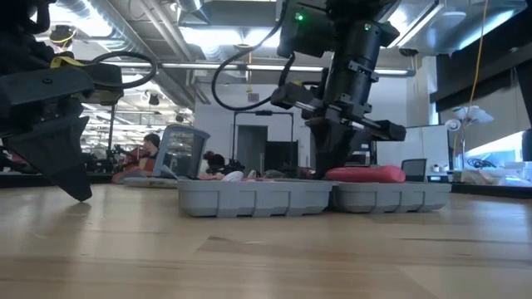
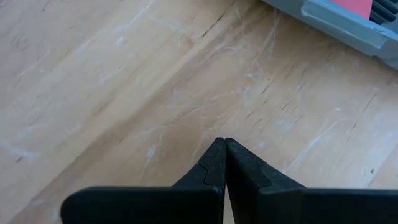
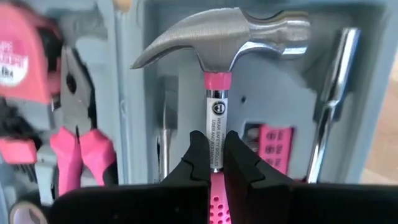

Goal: Prefit tool cases

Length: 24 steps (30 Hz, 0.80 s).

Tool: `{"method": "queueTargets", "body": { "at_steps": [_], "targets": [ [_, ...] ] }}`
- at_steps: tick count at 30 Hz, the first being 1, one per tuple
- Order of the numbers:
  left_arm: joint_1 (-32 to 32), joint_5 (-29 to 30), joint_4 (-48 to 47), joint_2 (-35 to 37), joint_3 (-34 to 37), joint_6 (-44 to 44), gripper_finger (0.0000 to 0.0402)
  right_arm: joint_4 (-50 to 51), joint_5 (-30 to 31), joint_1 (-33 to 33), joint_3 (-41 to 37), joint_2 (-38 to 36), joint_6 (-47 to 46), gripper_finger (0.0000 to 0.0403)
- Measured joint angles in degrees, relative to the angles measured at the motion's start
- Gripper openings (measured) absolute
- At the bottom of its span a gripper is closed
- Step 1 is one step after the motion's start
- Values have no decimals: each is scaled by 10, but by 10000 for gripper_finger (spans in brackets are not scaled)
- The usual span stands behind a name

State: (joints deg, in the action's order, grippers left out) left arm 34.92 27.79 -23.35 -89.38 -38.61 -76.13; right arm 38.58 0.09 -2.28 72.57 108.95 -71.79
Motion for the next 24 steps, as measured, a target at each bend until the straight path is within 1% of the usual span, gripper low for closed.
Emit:
{"method": "queueTargets", "body": {
  "at_steps": [4, 10, 14, 19, 21, 24],
  "targets": [
    [0, 0, 0, 0, 0, 6, 0, 1, 8, 1, 0, 0, -31, 17],
    [0, 0, 0, 0, 0, 1, 0, 1, -11, 0, 0, 0, -39, 90],
    [0, 0, 0, 0, 0, 5, 0, -2, -13, 0, 0, 0, -45, 119],
    [0, 0, 0, 0, 0, 1, 0, -3, -16, 0, 4, 0, -40, 124],
    [0, 0, 0, 0, 0, -4, 0, 22, -11, 0, 9, -4, -17, 116],
    [0, 0, 0, 0, 0, -1, 0, 63, -20, 1, 12, -7, 5, 99]
  ]
}}
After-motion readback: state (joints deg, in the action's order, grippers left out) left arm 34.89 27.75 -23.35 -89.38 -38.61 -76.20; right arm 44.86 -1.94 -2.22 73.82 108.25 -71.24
